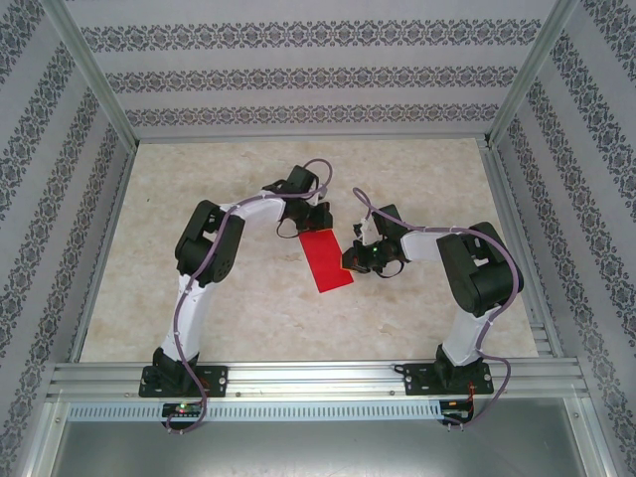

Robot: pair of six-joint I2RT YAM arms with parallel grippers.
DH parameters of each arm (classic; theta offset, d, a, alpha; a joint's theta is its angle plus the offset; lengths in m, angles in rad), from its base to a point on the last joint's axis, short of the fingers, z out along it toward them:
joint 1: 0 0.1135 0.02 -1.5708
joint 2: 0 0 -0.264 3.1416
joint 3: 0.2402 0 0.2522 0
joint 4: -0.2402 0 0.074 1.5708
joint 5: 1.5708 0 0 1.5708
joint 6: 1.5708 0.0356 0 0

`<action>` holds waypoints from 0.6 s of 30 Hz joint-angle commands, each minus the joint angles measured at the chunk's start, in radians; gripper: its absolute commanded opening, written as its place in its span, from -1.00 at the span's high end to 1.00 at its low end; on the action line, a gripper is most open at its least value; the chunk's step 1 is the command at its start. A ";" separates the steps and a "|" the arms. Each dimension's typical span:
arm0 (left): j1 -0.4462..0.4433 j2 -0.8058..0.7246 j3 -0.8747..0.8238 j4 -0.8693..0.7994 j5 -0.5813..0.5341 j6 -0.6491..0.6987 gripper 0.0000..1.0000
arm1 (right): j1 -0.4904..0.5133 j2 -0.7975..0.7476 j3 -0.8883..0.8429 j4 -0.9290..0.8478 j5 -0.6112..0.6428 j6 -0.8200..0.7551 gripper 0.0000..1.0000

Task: Fold a paper plane with a square sheet of paper (pick it up from the middle)
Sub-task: First fold in half a square sheet of paper at the center of the table.

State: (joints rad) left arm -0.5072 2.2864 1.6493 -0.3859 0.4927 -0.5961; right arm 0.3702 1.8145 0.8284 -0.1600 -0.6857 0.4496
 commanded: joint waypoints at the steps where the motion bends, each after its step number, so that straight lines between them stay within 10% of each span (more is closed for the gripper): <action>1: 0.066 0.056 0.021 0.006 -0.141 0.041 1.00 | -0.004 0.037 -0.074 -0.234 0.074 -0.017 0.96; 18: 0.103 -0.030 0.238 -0.135 -0.133 0.143 0.99 | 0.053 0.050 -0.024 -0.102 0.035 0.111 0.96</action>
State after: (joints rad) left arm -0.4007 2.3203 1.8549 -0.4782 0.3763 -0.4980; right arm 0.3763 1.8091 0.8249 -0.1753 -0.7036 0.4976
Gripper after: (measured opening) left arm 0.054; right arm 0.047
